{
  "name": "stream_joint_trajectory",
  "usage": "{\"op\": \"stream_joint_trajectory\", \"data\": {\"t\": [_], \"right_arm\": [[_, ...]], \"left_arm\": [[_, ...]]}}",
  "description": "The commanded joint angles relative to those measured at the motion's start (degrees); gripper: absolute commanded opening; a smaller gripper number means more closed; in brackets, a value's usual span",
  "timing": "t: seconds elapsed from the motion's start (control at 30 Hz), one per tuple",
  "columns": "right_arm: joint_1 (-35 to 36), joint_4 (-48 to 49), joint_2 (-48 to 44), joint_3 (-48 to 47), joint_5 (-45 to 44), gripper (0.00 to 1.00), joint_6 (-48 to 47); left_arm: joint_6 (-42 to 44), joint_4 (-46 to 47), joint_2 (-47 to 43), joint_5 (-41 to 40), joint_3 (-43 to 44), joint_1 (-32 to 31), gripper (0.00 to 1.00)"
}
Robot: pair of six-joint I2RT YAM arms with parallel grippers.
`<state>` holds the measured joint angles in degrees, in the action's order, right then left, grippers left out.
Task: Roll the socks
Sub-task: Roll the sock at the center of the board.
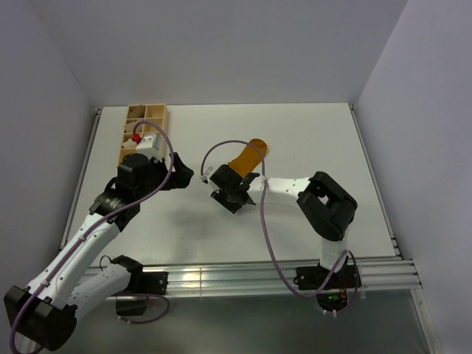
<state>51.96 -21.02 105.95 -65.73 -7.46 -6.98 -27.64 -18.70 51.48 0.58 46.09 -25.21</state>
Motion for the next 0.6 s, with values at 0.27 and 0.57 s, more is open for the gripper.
{"op": "stream_joint_trajectory", "data": {"t": [0.27, 0.57], "right_arm": [[-0.5, -0.7, 3.1, -1.5, 1.4, 0.37, 0.8], [-1.3, -2.4, 4.4, -4.1, 6.1, 0.2, 2.1]], "left_arm": [[1.0, 0.7, -0.2, -0.3, -0.3, -0.2, 0.99], [0.9, 0.7, -0.1, -0.3, -0.3, -0.2, 0.99]]}}
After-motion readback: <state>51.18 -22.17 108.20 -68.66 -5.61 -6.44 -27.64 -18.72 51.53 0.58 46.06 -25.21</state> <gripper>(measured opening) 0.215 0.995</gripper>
